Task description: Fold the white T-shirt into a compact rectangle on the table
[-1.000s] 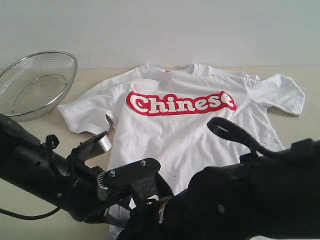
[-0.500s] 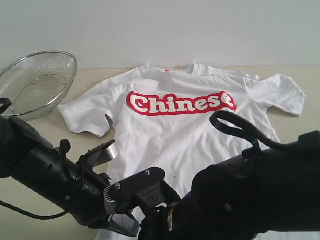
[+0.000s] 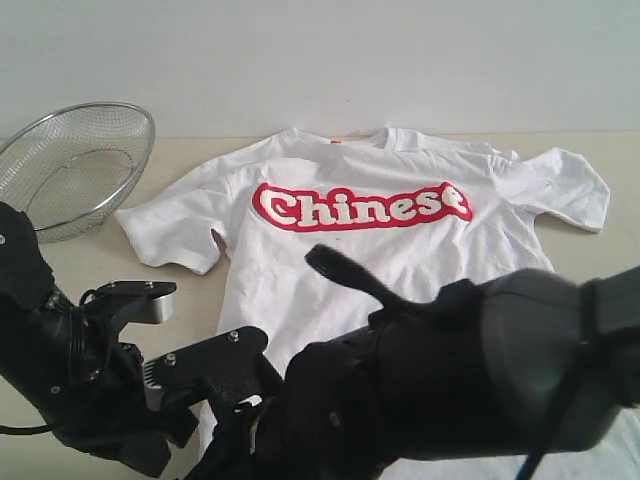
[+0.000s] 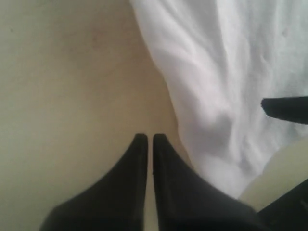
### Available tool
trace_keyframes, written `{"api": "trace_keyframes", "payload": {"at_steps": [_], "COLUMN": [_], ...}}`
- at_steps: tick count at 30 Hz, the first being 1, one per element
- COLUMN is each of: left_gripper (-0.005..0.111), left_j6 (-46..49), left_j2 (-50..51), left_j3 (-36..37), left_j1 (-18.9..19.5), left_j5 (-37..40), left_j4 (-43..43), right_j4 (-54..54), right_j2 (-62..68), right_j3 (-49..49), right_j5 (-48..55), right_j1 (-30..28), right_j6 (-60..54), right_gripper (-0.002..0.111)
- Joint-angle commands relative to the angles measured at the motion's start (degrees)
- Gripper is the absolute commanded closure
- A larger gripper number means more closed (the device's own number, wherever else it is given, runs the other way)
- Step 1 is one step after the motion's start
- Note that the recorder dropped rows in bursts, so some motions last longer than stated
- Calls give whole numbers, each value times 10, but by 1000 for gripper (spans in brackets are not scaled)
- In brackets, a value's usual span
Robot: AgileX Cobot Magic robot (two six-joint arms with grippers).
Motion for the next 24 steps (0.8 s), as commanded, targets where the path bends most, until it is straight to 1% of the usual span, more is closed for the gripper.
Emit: {"api": "trace_keyframes", "payload": {"at_steps": [1,7,8,10,11,13,24], "left_gripper": [102,102,102,102,102,102,102], "left_j6": [-18,-21,-21,-21,-21,-17,-17], "left_j2": [0,0,0,0,0,0,0], "left_j3": [4,4,4,4,4,4,4], "left_j1": [2,2,2,2,2,2,2], "left_j5": [6,10,10,10,13,19,27], "left_j4": [21,22,22,18,15,14,14], "right_j4": [-1,-1,-1,-1,-2,-2,-2], "right_j2": [24,30,35,46,53,64,74], "right_j3": [-19,-20,-20,-20,-20,-20,-20], "right_j5": [3,-8,-5,4,12,19,32], "right_j1": [1,1,1,1,1,1,0], "right_j6": [16,39,43,44,44,43,43], "right_gripper": [38,39,41,49,55,60,61]}}
